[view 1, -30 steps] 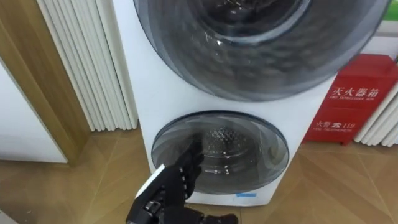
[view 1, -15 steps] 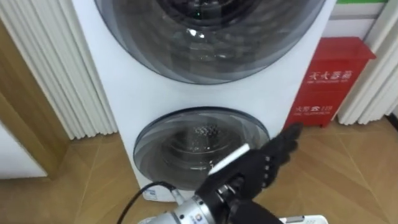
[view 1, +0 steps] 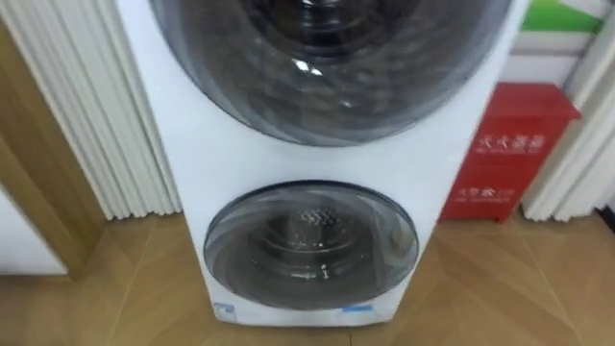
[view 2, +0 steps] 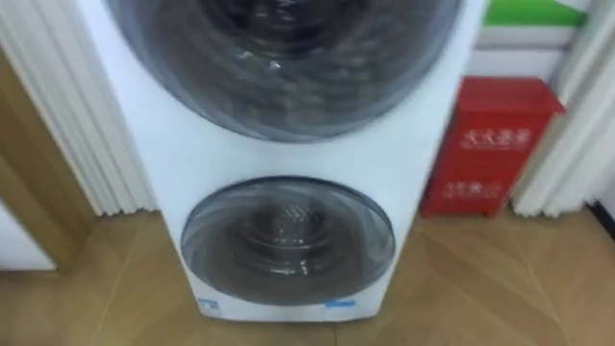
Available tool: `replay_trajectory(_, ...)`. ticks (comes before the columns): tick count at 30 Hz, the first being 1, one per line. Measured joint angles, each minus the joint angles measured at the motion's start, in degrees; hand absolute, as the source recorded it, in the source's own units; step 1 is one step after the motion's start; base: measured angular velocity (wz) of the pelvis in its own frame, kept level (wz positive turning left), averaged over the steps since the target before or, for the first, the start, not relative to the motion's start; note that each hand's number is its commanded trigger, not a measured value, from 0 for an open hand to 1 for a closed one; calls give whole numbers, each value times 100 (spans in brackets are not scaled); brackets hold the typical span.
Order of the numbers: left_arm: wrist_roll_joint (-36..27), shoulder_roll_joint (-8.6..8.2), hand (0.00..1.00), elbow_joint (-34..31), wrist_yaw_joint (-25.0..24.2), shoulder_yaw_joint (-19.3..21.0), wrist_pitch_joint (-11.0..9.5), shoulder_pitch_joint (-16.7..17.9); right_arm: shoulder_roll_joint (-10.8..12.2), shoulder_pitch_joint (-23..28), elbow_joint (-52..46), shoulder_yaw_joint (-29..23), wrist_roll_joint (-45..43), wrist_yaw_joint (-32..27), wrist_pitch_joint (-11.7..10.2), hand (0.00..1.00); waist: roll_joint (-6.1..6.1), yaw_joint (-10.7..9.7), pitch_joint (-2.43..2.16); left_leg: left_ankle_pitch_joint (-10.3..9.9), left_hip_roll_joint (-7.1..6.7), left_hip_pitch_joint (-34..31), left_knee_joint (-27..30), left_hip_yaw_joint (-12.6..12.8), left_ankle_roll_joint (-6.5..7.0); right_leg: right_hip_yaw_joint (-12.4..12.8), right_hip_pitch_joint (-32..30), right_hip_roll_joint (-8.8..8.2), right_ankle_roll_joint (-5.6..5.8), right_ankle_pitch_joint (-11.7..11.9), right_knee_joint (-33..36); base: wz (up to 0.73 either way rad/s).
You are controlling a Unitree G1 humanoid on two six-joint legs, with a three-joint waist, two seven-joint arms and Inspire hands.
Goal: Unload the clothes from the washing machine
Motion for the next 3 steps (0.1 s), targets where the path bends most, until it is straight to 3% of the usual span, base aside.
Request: replay_trajectory(3, -17, -64, 0, 532, 319, 385, -33, 83, 49, -2, 4, -107, 150, 216, 1, 0, 32, 144, 18, -3, -19, 14, -5, -54, 0, 7, 22, -15, 8, -5, -1, 2)
